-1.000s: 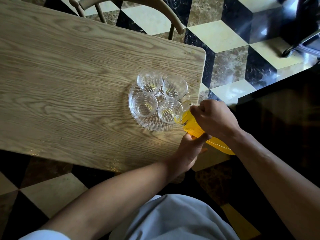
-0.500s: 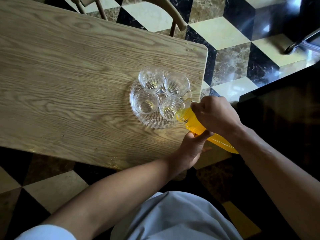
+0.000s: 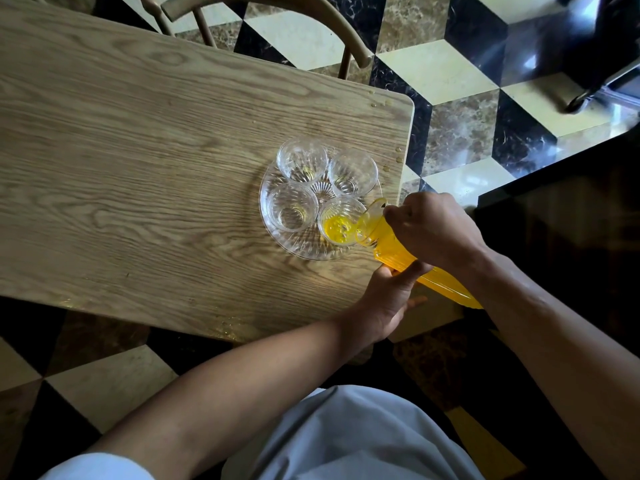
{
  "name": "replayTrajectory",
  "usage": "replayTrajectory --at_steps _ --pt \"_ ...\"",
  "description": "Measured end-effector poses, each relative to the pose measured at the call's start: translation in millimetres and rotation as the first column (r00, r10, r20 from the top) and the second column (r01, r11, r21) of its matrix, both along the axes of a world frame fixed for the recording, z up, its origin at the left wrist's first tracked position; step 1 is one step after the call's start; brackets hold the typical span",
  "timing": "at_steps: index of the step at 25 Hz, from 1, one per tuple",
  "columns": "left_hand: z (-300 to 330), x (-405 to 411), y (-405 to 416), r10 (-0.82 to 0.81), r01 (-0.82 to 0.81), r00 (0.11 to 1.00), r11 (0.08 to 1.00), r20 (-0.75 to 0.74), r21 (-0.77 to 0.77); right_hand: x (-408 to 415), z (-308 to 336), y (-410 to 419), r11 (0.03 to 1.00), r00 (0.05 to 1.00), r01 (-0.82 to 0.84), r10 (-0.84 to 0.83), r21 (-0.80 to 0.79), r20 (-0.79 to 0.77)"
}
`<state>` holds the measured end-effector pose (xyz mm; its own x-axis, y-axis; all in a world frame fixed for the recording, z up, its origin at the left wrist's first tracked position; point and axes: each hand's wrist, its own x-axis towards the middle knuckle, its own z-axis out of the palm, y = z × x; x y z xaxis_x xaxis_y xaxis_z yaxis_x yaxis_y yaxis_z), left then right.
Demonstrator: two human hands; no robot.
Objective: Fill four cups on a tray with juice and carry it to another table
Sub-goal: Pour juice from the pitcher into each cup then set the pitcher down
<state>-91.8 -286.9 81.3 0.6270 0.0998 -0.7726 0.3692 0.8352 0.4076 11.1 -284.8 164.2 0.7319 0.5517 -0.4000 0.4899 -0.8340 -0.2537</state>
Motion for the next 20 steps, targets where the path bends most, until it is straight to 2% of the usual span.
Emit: replayTrajectory --at_steps 14,20 --pt "0.2 -0.3 -0.5 0.021 -0.021 1.000 1.000 -0.002 -0.015 -1.6 4.4 6.0 0.999 1.000 0.005 -0.005 -0.046 -0.002" --pt "-4.3 2.5 -1.9 0.020 -0.019 0.999 0.999 0.040 -0.046 -1.0 7.6 8.5 0.998 1.000 -0.006 0.006 -0.064 0.001"
